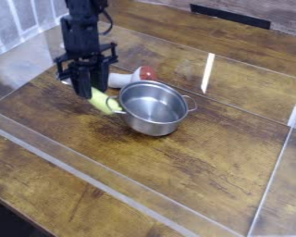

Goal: Move the green spoon to the right

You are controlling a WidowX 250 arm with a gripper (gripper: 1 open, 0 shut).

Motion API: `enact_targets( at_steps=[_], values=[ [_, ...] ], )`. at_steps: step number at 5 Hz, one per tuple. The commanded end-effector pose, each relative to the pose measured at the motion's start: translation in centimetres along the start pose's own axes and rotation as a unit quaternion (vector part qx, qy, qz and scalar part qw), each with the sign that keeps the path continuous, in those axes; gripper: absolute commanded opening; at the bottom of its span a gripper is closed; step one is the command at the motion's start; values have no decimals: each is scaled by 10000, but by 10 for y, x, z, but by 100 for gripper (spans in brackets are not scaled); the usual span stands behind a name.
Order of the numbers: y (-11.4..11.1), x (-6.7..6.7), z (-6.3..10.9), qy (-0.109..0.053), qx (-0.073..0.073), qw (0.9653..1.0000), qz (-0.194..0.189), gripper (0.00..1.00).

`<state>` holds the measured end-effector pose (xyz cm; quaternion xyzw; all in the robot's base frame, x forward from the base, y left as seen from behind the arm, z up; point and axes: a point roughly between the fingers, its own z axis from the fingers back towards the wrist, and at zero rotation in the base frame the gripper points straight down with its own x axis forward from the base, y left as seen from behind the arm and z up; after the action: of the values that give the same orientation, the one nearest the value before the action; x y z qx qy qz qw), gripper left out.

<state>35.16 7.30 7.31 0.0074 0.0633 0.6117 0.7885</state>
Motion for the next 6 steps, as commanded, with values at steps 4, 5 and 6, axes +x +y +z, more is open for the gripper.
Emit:
enact_targets(
  at_steps=[4, 5, 6],
  values=[
    [-32, -61, 68, -158, -597, 9965, -568, 0],
    [-31, -80, 68, -184, -621, 9949, -770, 0],
    [-35, -105, 74, -219, -687, 9928, -961, 0]
  ],
)
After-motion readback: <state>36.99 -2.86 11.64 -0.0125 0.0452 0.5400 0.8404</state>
